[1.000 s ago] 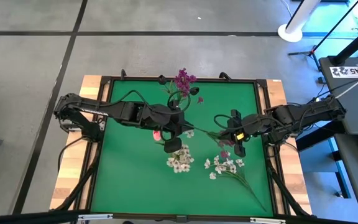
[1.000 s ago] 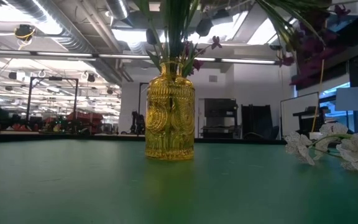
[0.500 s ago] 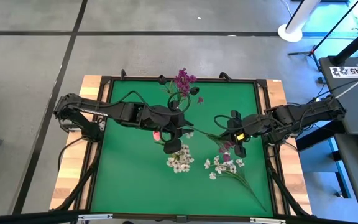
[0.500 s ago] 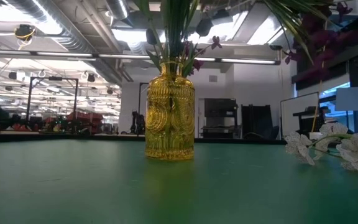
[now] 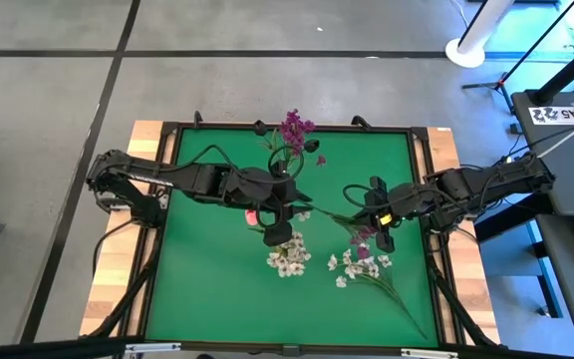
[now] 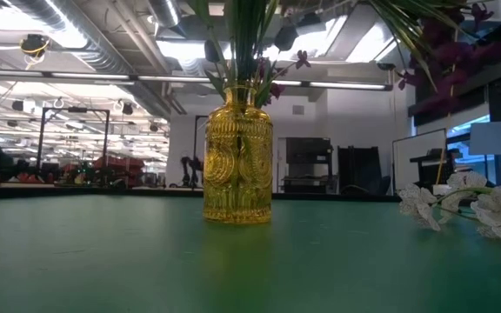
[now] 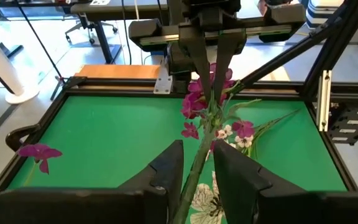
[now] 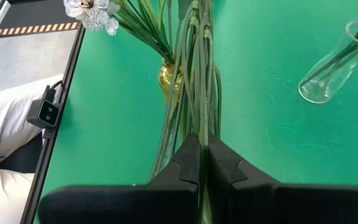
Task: Sort flowers into vase by color
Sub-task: Put the purple flower into the transparent vase
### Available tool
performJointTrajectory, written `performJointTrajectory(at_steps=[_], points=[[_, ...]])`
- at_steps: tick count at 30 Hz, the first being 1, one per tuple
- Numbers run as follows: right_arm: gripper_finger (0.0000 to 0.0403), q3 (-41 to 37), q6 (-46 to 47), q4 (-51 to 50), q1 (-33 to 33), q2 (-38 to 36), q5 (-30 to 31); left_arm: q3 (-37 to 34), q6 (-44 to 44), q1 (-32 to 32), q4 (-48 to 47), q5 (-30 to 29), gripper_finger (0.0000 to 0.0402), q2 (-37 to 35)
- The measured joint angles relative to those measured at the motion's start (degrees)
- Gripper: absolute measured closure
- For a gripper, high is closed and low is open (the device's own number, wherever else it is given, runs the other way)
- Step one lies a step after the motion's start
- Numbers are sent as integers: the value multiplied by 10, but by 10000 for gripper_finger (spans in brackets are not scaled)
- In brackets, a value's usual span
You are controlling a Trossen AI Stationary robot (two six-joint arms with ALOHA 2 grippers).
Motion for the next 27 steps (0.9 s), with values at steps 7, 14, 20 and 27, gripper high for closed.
performJointTrajectory(at_steps=[7,14,20,27], points=[[398,0,0,0,0,0,0,0,0,0,-3,0,336,0],[398,0,0,0,0,0,0,0,0,0,-24,-5,343,0],[398,0,0,-1,0,0,2,0,0,-1,-26,-14,391,0],[398,0,0,-1,0,-1,2,0,0,-1,-24,-19,397,0]])
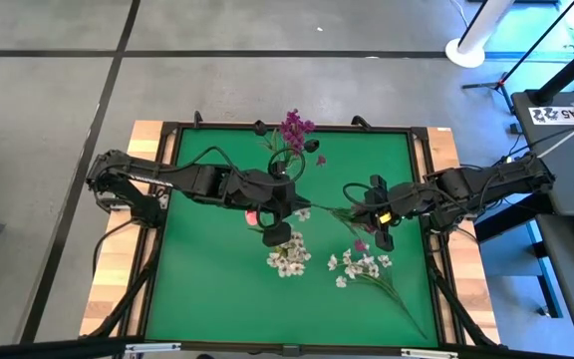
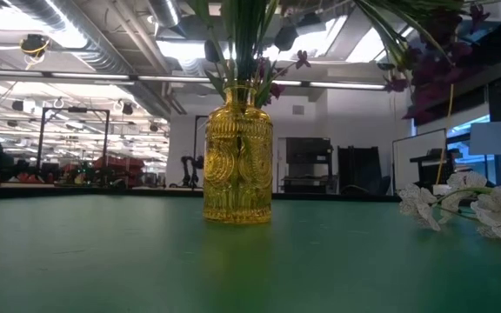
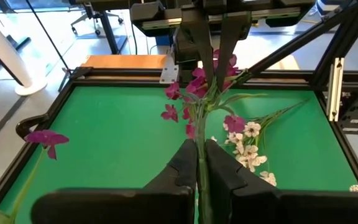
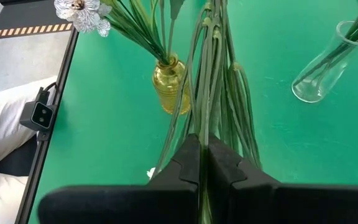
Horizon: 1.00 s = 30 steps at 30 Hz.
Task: Sort flowers into vase by color
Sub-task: Put the purple flower into the transparent vase
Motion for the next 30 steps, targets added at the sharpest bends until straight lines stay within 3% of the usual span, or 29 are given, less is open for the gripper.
performJointTrajectory(at_steps=[7,20,30], points=[[381,0,-6,0,0,0,0,0,0,0,10,-2,398,0],[235,0,-8,1,0,-51,-1,0,0,1,17,-34,399,-9],[220,0,-9,24,1,-169,-2,1,10,-9,39,-70,399,-28]])
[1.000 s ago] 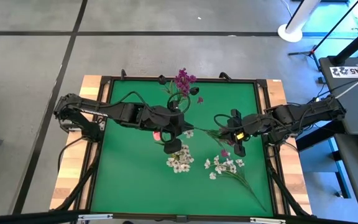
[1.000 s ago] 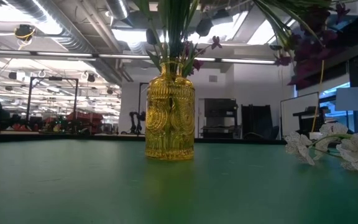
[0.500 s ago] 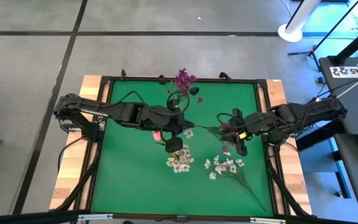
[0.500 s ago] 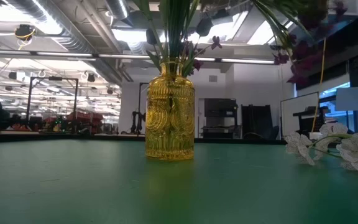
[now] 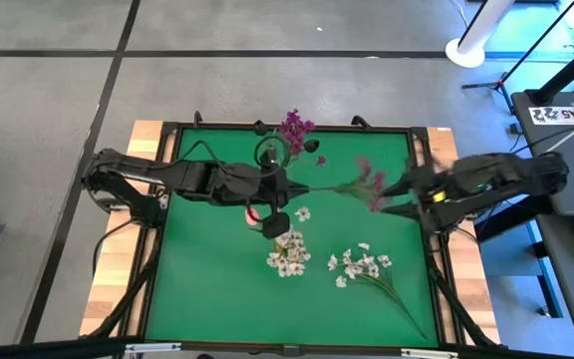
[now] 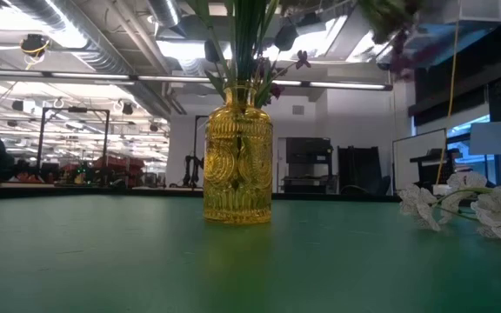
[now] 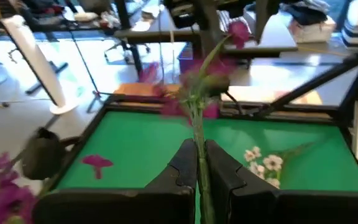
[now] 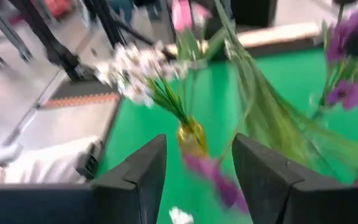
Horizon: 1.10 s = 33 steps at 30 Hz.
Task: Sort flowers into vase by color
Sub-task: Put the purple flower into the transparent vase
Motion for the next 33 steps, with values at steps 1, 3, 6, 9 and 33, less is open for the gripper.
performJointTrajectory(at_steps=[1,3,6,9,33], points=[[220,0,-4,8,0,-13,0,0,0,0,2,-7,399,-2],[221,0,-17,32,0,-37,-1,0,0,-2,-8,-18,399,-9],[221,0,-46,68,0,-70,1,0,-4,-6,-12,-35,399,-19],[221,0,-77,110,0,-88,9,0,-4,-11,-2,-45,399,-32],[221,0,-115,179,0,-11,-45,0,44,-49,102,-79,399,-58]])
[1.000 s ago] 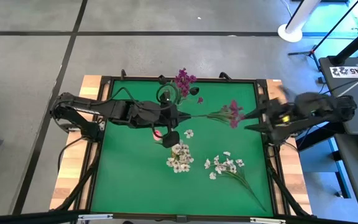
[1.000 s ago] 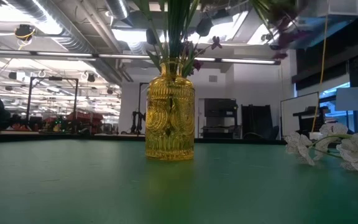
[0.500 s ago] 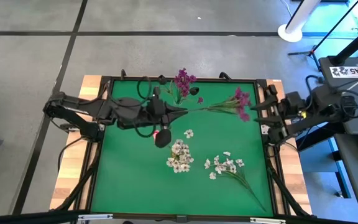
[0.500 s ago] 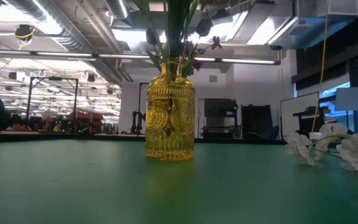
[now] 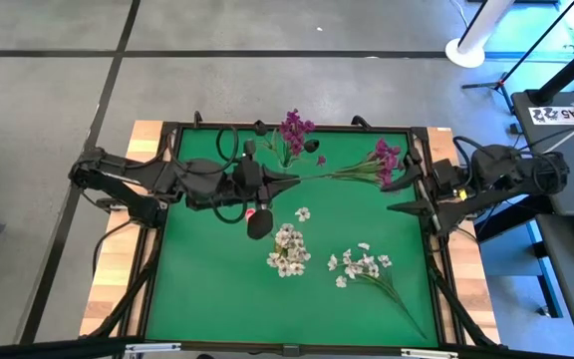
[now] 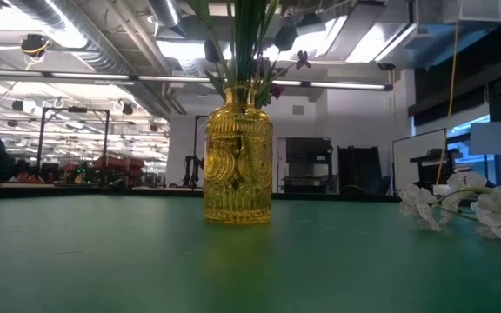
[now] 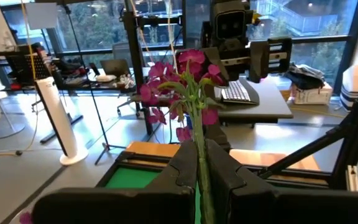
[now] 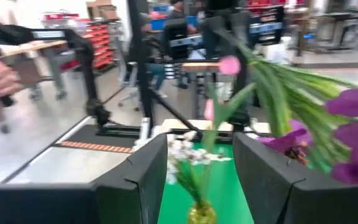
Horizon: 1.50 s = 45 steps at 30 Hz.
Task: Sort flowers into vase by color
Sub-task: Put the purple flower into the transparent vase
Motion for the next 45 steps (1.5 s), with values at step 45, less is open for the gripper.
performJointTrajectory(at_steps=[45], points=[[221,-455,-226,1121,287,270,379,0,-40,-1,-23,-3,399,10]])
